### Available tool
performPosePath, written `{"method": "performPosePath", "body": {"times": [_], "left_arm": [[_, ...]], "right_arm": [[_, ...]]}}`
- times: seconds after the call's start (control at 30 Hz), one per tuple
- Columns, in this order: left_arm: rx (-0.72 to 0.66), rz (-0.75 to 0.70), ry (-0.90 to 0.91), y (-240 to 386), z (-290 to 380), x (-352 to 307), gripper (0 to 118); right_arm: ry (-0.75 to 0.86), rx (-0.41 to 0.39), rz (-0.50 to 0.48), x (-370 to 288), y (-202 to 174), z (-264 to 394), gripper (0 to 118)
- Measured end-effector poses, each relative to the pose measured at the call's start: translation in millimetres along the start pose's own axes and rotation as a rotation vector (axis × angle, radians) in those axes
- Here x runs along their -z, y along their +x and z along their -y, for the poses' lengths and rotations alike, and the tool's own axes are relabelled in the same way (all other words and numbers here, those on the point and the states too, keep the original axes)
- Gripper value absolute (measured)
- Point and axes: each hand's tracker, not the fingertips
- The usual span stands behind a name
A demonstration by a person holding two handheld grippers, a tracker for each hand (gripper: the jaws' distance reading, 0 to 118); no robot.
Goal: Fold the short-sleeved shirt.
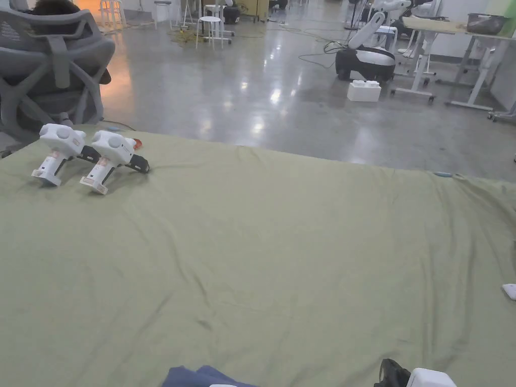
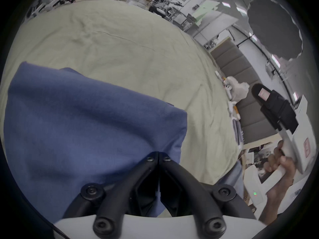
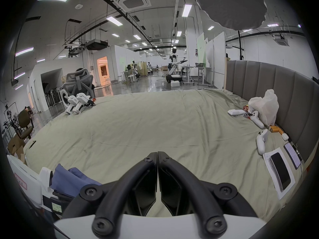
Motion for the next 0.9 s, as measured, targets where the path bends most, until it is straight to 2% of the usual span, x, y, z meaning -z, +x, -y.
{"method": "performPosePath", "body": {"times": [0.07,0.3,0.37,0.5,0.73,0.9], "left_arm": [[-0.012,0.044,0.017,-5.9,-1.6,-13.3,2],[0.126,0.030,0.238,-12.7,-19.4,-90.7,1],[0.187,-0.047,0.345,-10.7,-22.4,-110.1,1],[0.394,-0.284,0.613,7.3,-24.9,-142.2,1],[0.415,-0.549,0.946,35.5,-39.4,-156.6,1],[0.368,-0.581,1.104,39.1,-47.7,-157.7,1]], "right_arm": [[0.013,-0.005,0.001,-1.4,-2.2,-2.5,0],[0.101,-0.015,-0.016,-6.7,-17.2,-15.0,0],[0.133,-0.015,-0.018,-9.1,-23.1,-19.2,0],[0.204,-0.042,-0.003,-15.6,-38.9,-31.7,0],[0.291,-0.064,0.049,-15.9,-56.7,-55.0,0],[0.348,-0.053,0.088,-18.6,-60.5,-67.1,0]]}}
